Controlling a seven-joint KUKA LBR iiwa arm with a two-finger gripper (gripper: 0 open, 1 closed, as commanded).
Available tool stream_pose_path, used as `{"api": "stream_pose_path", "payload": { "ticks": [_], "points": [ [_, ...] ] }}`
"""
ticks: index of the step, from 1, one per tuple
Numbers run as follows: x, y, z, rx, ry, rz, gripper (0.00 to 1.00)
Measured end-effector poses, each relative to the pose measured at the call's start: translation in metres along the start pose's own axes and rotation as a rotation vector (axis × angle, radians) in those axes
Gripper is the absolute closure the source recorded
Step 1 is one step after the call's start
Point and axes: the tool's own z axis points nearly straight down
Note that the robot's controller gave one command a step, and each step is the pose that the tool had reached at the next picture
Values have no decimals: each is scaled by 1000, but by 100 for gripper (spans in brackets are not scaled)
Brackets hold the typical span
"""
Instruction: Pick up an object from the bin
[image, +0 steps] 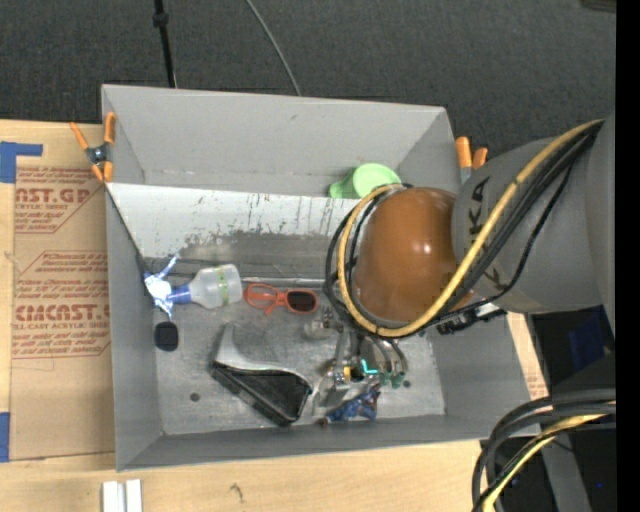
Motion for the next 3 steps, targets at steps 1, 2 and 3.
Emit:
{"api": "stream_pose_path", "payload": {
  "ticks": [1, 2, 3],
  "points": [
    [-2, 0, -3, -1, -7, 1, 0],
    [-23, -53, 4, 0, -9, -168, 0],
    [-18, -3, 19, 0, -8, -81, 0]
  ]
}}
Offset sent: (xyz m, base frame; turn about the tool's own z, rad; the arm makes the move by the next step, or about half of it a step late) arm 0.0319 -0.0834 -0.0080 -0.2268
